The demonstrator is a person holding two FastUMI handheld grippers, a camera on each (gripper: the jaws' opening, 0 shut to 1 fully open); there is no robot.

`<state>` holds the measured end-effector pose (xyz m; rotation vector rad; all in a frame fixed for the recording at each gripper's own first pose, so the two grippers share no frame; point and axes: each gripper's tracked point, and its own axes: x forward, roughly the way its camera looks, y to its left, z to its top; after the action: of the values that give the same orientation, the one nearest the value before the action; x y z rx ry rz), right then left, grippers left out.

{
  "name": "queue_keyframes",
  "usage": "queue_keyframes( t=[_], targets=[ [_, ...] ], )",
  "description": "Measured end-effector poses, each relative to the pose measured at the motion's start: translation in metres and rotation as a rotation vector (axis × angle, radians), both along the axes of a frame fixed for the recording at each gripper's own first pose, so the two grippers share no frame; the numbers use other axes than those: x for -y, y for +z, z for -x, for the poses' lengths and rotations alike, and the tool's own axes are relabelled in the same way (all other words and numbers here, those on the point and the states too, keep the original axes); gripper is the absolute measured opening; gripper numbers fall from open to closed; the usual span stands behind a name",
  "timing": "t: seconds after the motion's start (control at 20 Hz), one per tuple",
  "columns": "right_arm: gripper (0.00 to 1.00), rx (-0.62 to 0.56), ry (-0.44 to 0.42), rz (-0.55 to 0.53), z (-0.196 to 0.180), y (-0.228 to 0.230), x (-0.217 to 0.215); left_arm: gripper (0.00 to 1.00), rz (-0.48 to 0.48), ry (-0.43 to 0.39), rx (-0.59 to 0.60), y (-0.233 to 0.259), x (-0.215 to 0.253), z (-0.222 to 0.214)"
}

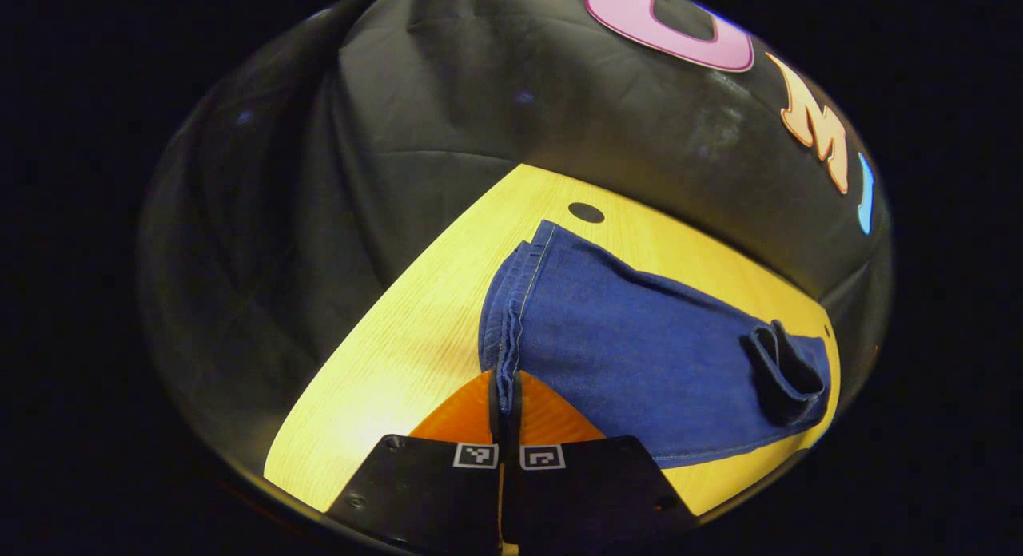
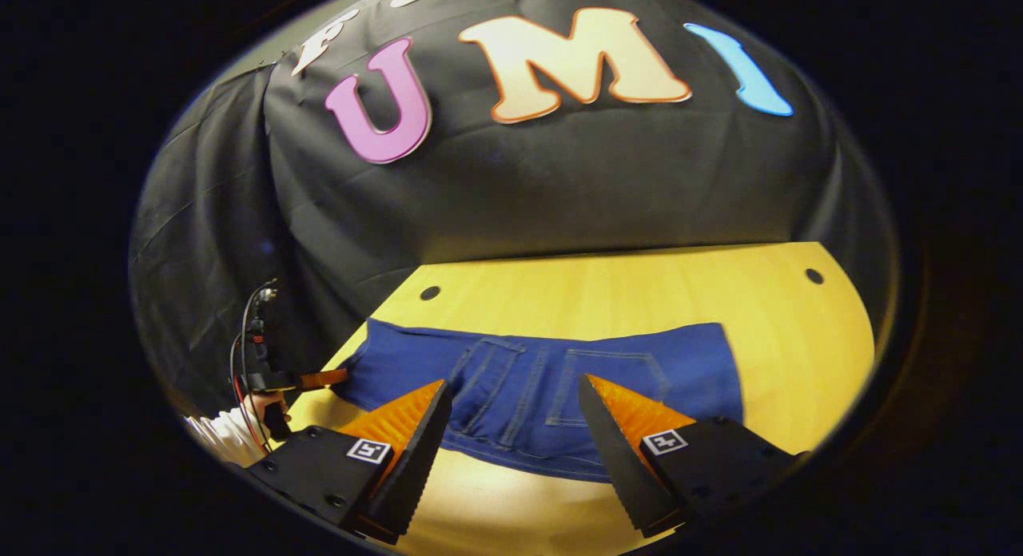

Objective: Grasp the waist and the cuffs of the jeans and fold them to make the two legs overlap; first hold the waist and fold one-third of the jeans toward the cuffs, then hold the cuffs and fold the remaining one-third in the same direction to finish folding.

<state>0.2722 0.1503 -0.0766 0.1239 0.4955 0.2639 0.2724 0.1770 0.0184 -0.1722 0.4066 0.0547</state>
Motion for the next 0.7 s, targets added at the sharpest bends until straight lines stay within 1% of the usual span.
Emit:
queue_keyframes(
  t=[0.1, 0.2, 0.25, 0.3, 0.35, 0.4, 0.55, 0.7],
  targets=[
    [0.98, 0.003, -0.051, 0.008, 0.004, 0.004, 0.03, 0.0, 0.024, 0.001, 0.03, 0.015, 0.004, 0.002],
    [0.98, 0.01, -0.099, 0.0, 0.007, 0.01, 0.057, 0.0, 0.065, -0.029, 0.081, 0.041, 0.021, 0.006],
    [0.94, 0.012, -0.12, -0.008, 0.009, 0.012, 0.07, 0.0, 0.088, -0.052, 0.088, 0.054, 0.034, 0.009],
    [0.98, 0.016, -0.136, -0.017, 0.01, 0.015, 0.08, 0.0, 0.106, -0.072, 0.1, 0.068, 0.049, 0.01],
    [0.94, 0.02, -0.151, -0.019, 0.014, 0.017, 0.093, 0.0, 0.111, -0.085, 0.112, 0.079, 0.062, 0.01],
    [0.98, 0.021, -0.165, -0.014, 0.016, 0.018, 0.105, 0.0, 0.105, -0.098, 0.123, 0.086, 0.073, 0.011],
    [0.98, 0.017, -0.188, 0.012, 0.02, 0.017, 0.141, 0.0, 0.077, -0.144, 0.132, 0.108, 0.123, 0.022],
    [0.98, 0.012, -0.189, 0.04, 0.021, 0.014, 0.172, 0.0, 0.015, -0.2, 0.16, 0.132, 0.183, 0.034]
  ],
)
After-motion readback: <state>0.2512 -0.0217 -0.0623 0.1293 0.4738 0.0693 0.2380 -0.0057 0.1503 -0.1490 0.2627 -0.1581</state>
